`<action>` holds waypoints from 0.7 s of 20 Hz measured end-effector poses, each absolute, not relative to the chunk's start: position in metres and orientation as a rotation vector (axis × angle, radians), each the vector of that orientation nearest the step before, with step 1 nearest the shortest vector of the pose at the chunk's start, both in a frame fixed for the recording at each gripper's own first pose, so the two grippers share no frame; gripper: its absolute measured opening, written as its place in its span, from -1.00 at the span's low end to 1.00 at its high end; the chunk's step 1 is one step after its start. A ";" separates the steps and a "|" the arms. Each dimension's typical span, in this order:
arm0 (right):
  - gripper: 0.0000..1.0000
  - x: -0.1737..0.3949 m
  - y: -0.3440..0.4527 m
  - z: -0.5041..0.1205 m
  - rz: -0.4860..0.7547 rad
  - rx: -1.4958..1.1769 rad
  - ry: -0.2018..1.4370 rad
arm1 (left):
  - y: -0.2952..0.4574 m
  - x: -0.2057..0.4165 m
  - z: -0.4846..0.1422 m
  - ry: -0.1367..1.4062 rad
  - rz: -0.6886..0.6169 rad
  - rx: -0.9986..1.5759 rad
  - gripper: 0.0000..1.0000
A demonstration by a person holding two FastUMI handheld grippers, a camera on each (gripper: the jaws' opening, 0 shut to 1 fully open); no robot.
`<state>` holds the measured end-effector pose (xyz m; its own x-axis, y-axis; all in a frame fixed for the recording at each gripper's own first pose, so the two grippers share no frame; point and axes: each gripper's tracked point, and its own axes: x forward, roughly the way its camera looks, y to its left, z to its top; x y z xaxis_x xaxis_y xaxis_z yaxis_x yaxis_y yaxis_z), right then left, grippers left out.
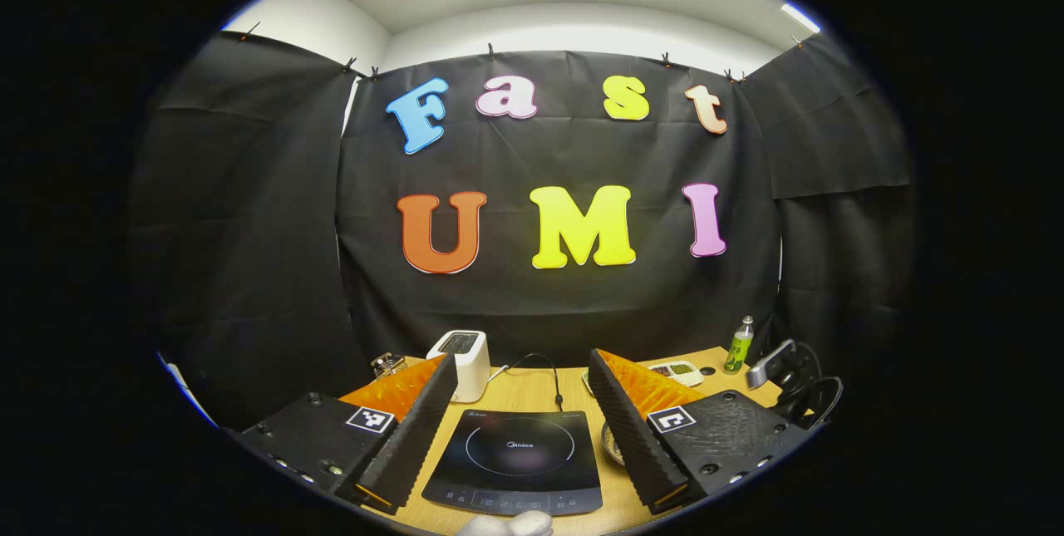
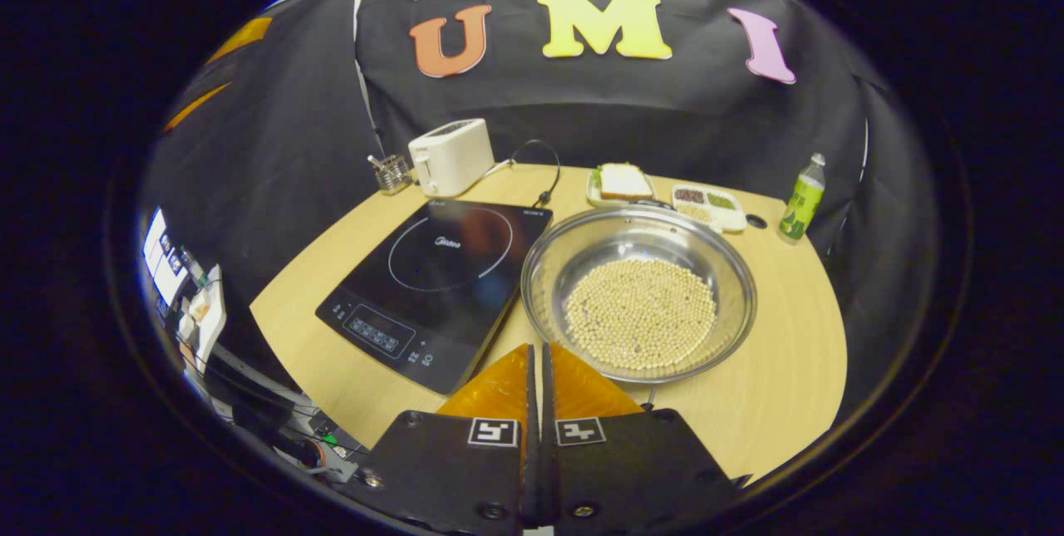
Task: First push the handle of the pot to place it horizontally, then grasp the pot with both hands and set it on the induction cooktop.
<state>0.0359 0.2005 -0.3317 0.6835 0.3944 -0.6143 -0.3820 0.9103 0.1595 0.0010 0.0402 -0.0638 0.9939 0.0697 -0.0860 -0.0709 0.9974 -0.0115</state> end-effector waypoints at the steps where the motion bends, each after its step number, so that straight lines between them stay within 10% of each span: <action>1: -0.93 0.036 0.204 -0.341 0.439 0.019 0.715 | 0.040 0.001 -0.065 0.091 0.075 -0.013 0.89; 14: -0.93 0.047 0.207 -0.390 0.419 0.039 0.827 | 0.053 0.003 -0.080 0.132 0.123 -0.008 0.89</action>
<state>0.0468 0.2074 -0.3902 0.6003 0.3765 -0.7056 -0.3468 0.9175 0.1946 0.0026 0.0530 -0.0800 0.9837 0.1221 -0.1319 -0.1232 0.9924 0.0001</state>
